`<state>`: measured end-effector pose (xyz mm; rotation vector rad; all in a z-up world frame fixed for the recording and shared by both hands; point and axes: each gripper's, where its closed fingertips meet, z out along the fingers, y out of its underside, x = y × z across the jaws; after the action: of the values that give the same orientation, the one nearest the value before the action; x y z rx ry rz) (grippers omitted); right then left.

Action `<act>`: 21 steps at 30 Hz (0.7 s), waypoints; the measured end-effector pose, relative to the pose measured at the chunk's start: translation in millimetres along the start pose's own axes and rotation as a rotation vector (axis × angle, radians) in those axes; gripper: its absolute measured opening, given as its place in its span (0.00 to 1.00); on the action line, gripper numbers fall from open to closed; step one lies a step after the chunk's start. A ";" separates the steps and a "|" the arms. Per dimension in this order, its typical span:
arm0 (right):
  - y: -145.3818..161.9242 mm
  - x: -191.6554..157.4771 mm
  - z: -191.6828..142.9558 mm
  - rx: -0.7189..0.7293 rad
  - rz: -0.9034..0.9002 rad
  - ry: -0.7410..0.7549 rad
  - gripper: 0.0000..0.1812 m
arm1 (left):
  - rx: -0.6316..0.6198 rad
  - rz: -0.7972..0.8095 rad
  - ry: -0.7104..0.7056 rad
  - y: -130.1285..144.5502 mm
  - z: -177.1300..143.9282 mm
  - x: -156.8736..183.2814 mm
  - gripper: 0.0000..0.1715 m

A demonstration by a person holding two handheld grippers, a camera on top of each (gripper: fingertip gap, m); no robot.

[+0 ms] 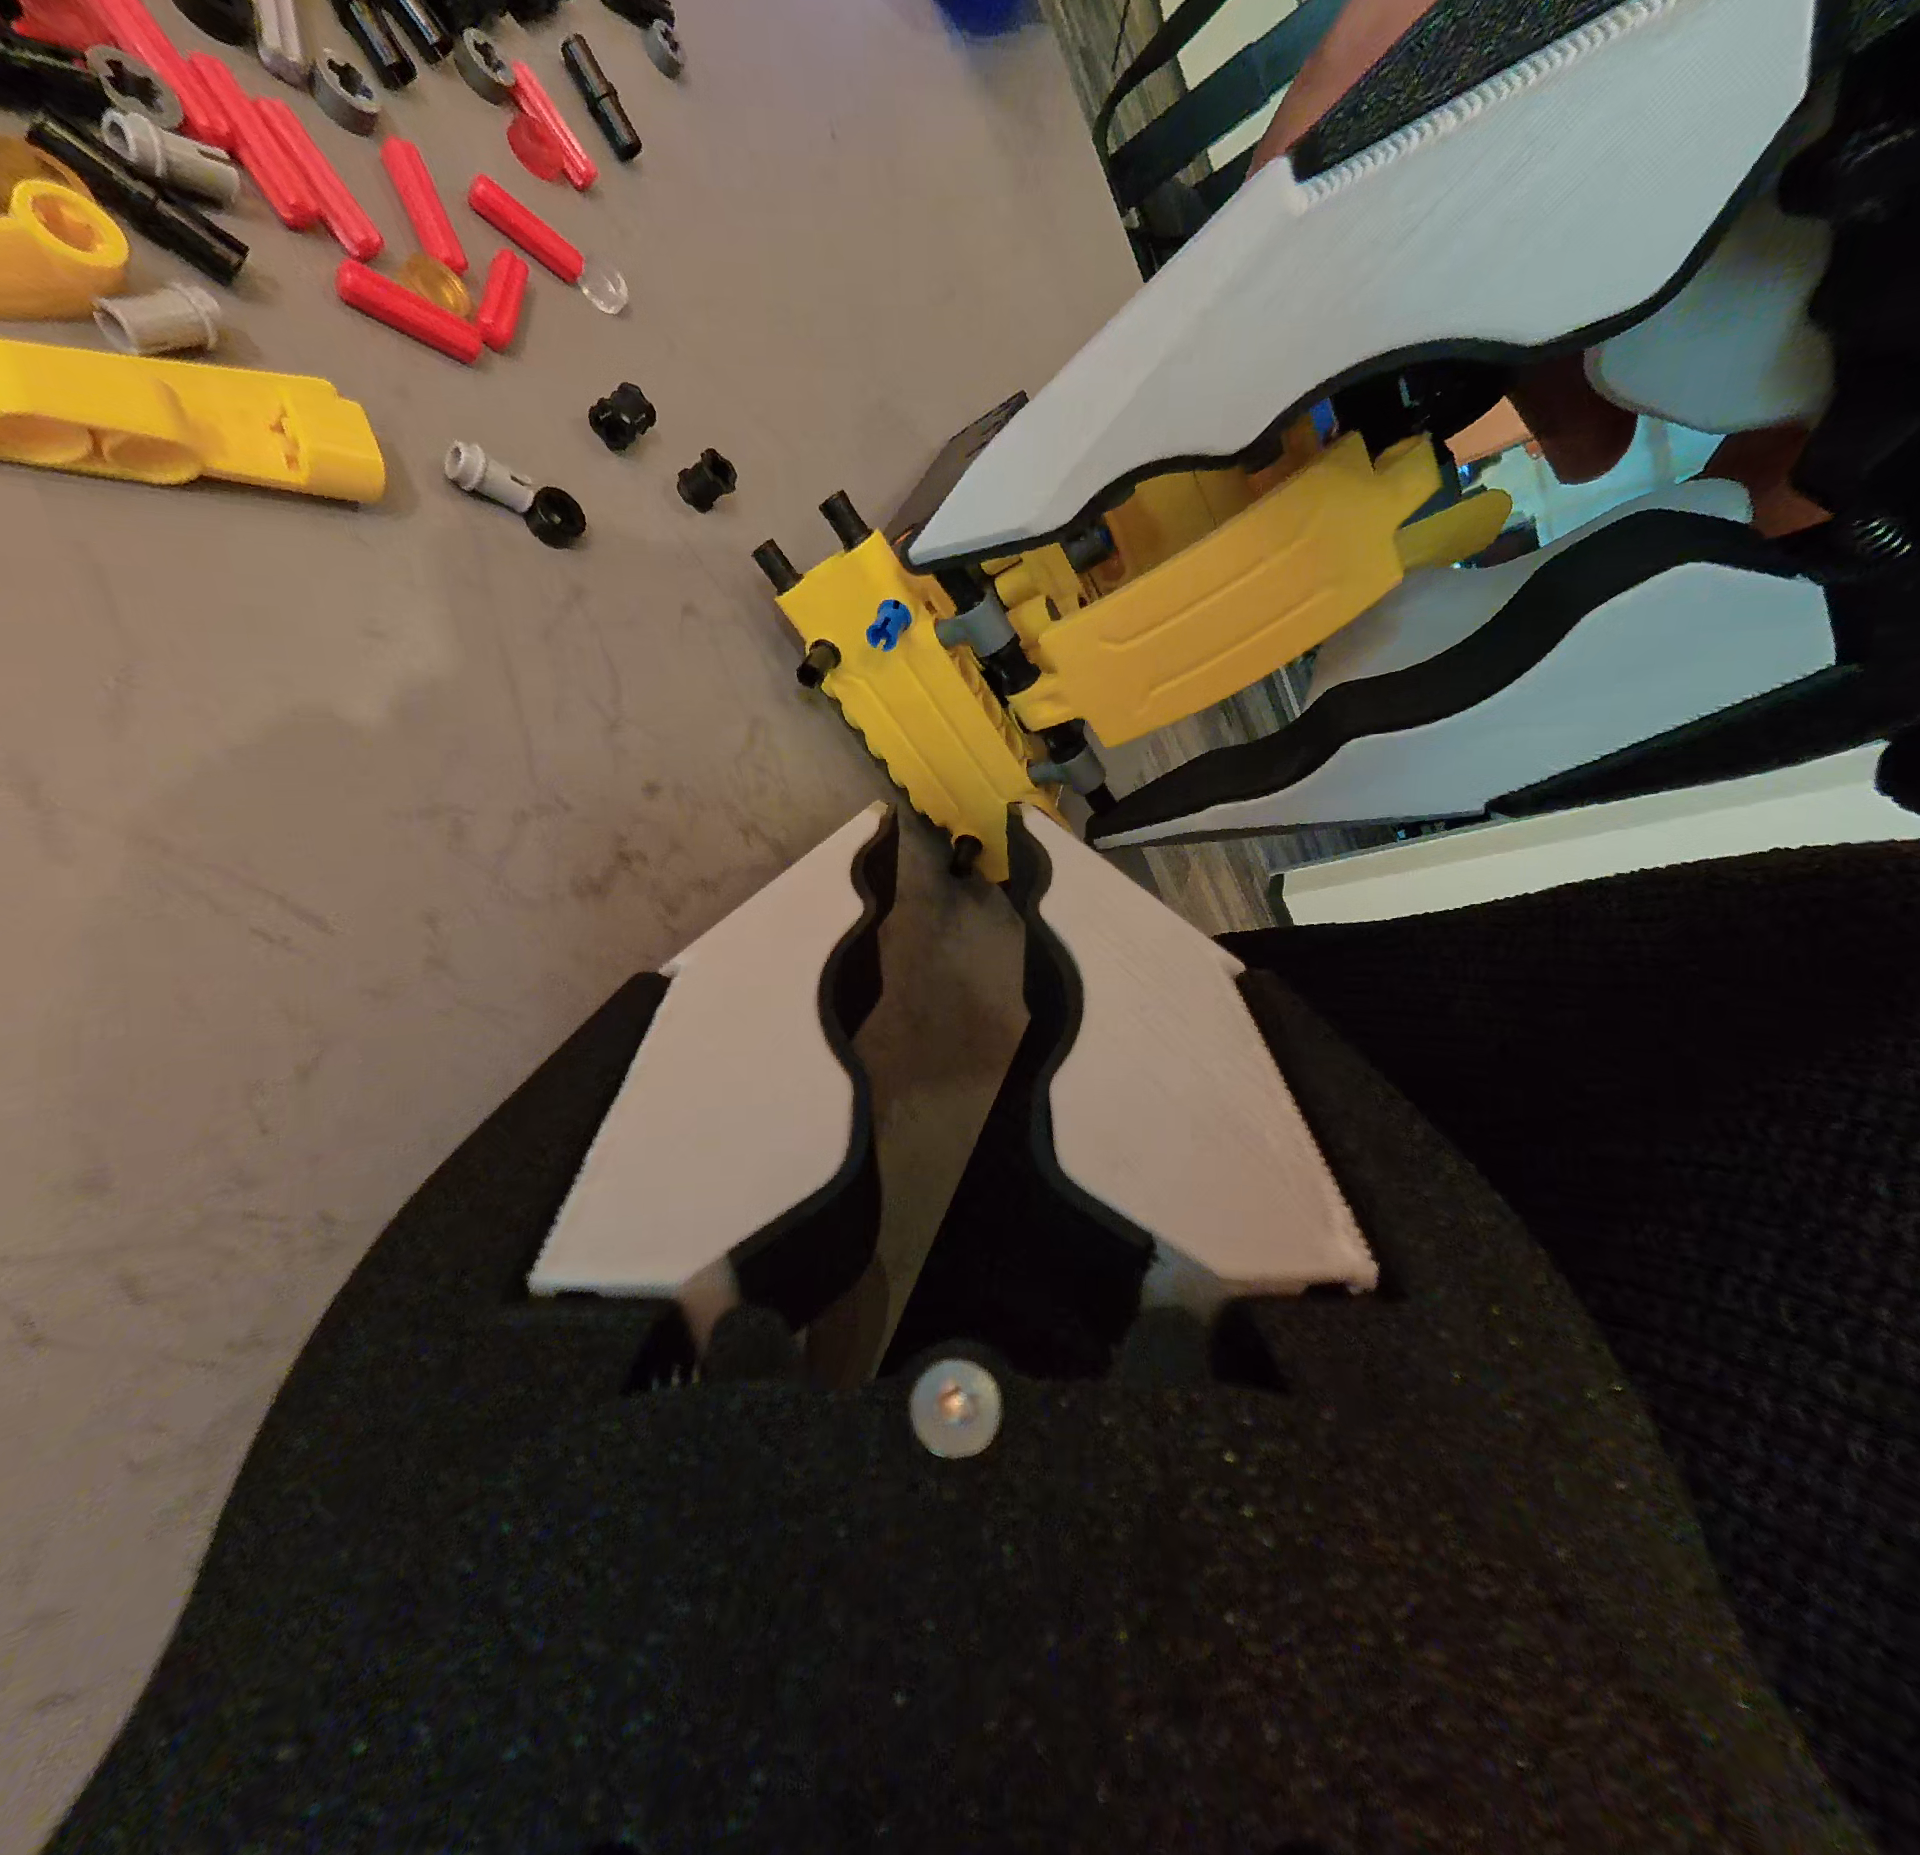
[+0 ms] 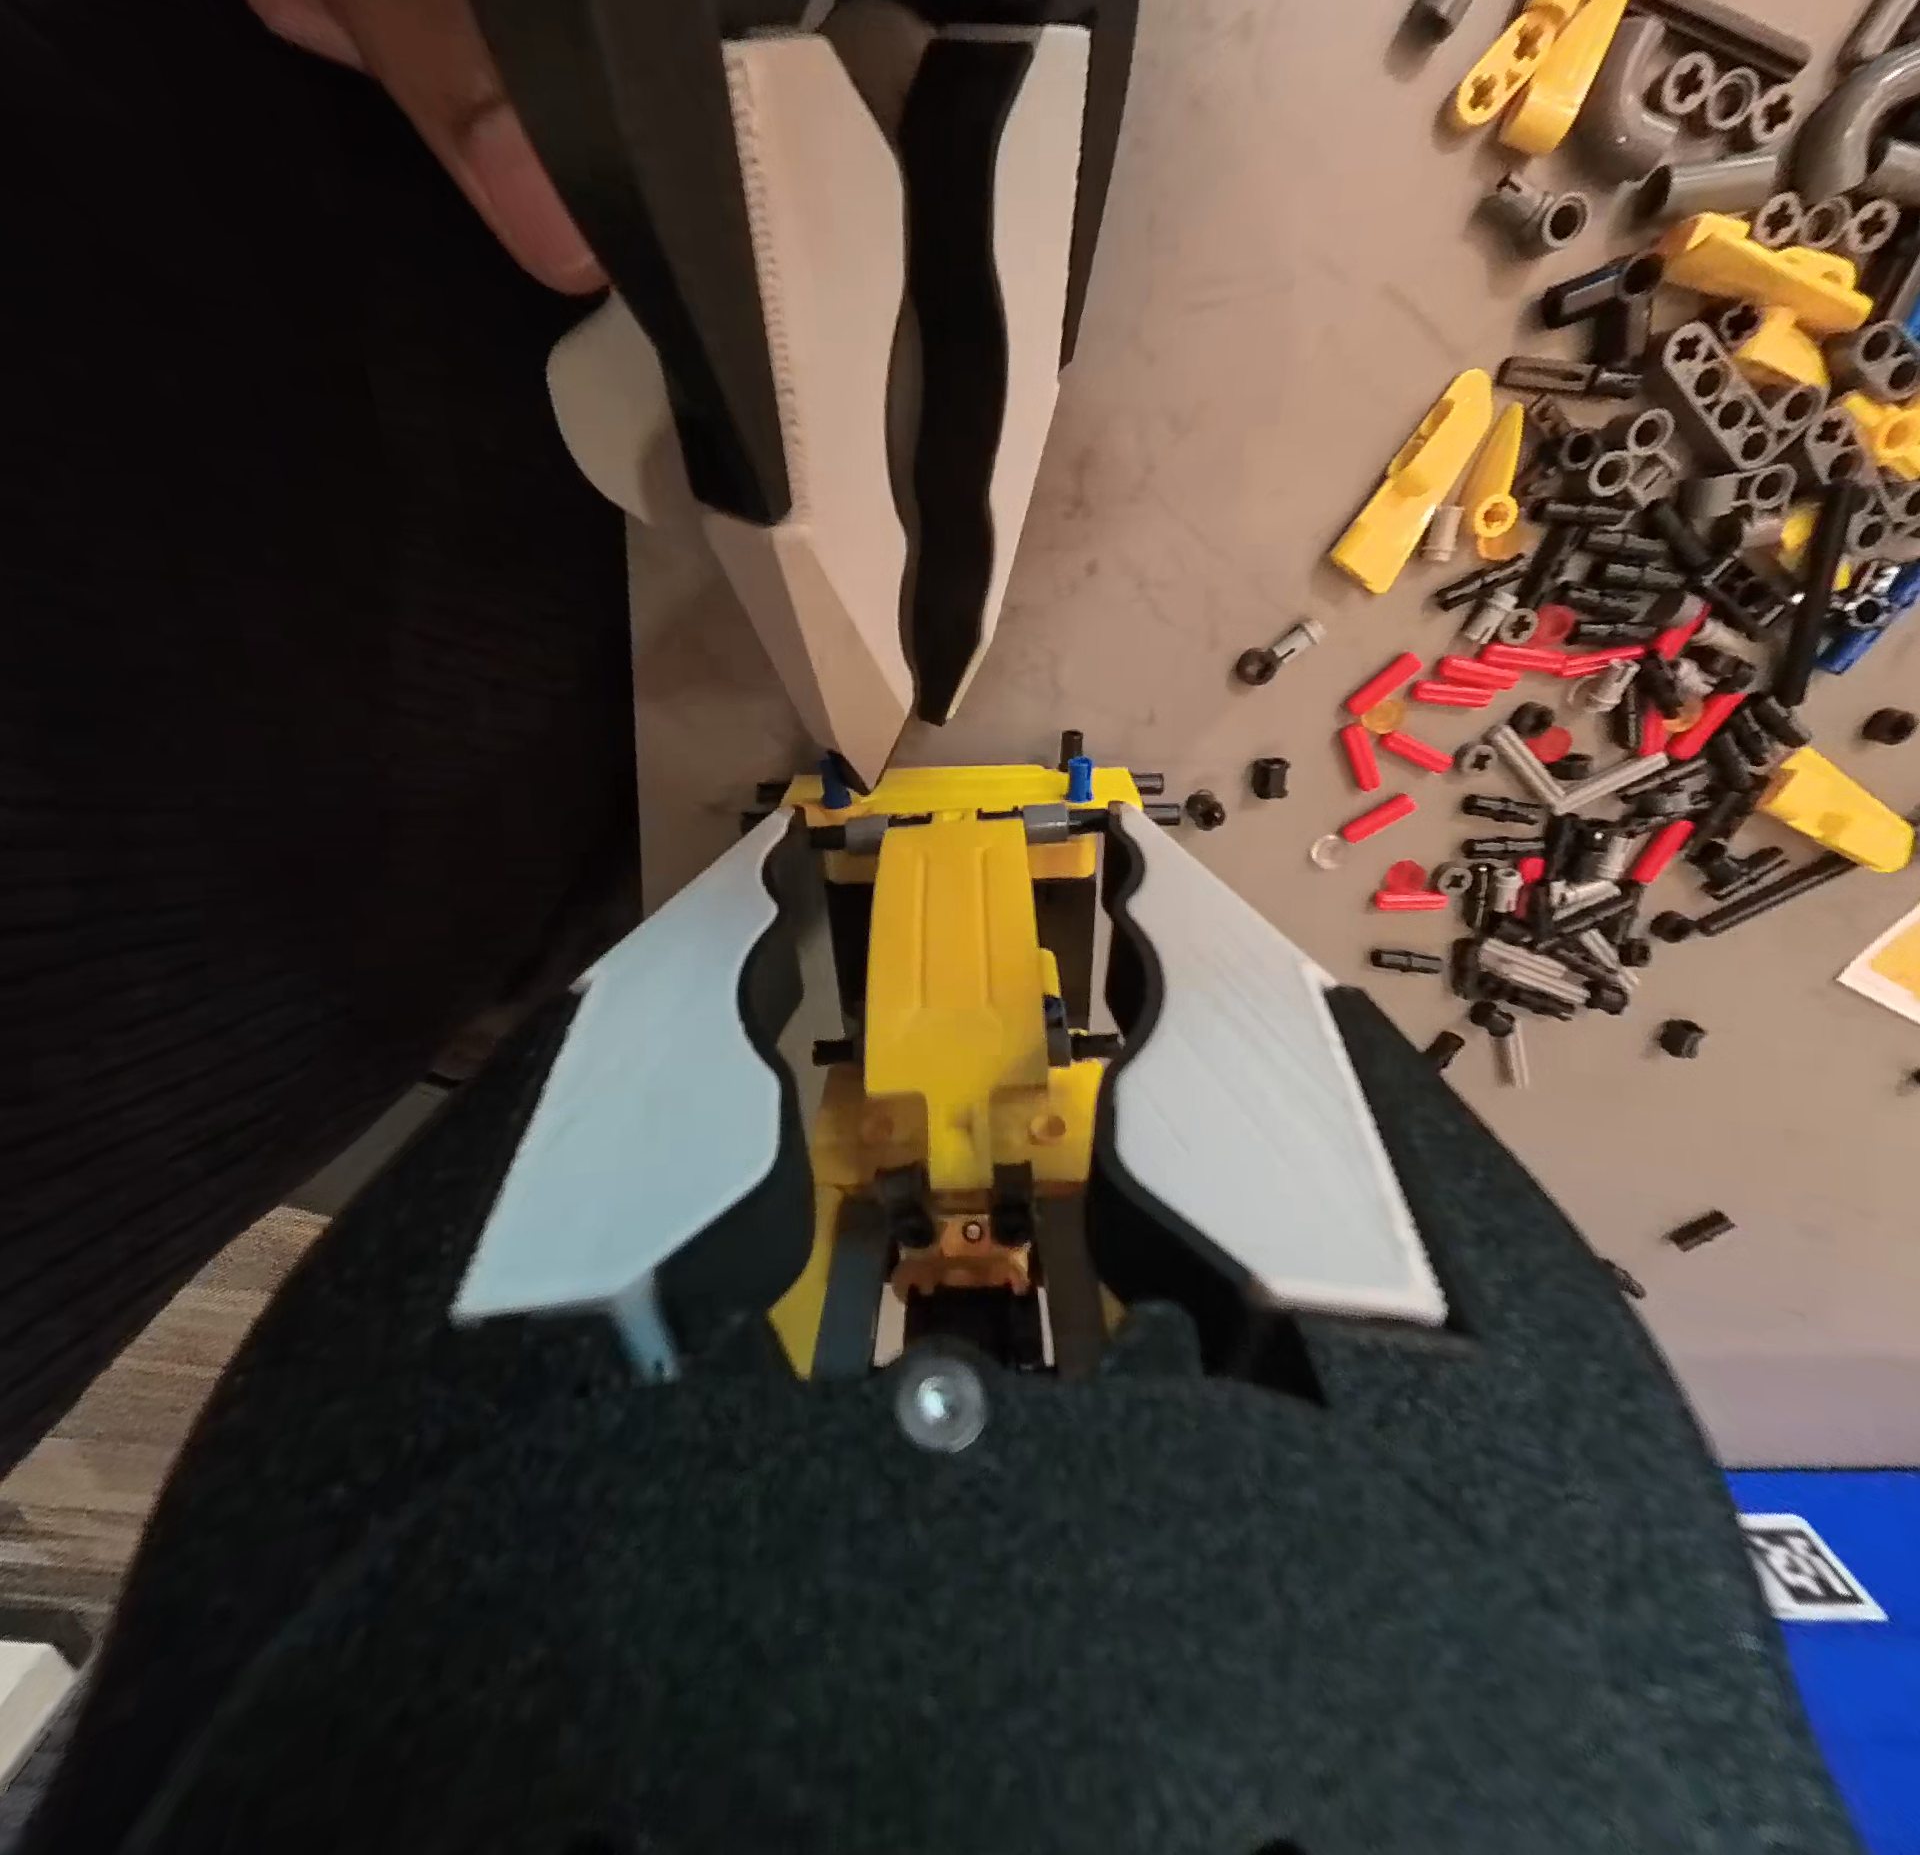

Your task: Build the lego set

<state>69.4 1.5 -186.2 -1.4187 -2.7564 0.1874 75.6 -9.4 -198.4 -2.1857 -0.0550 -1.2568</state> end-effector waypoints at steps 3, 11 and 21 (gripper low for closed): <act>1.6 -0.1 0.0 0.001 0.011 -0.007 0.31 | -0.002 0.001 0.001 0.0 0.4 0.2 0.12; 2.9 0.8 -0.7 0.013 0.024 -0.001 0.31 | 0.002 -0.001 -0.002 -0.9 0.6 -0.4 0.11; 4.4 2.0 -0.8 0.017 0.048 -0.009 0.31 | 0.111 -0.050 0.150 -20.1 -8.3 17.6 0.12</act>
<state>71.9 5.7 -186.0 -1.4844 -2.7232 0.2189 72.4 -1.9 -171.6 -2.0016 -0.1167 -1.4084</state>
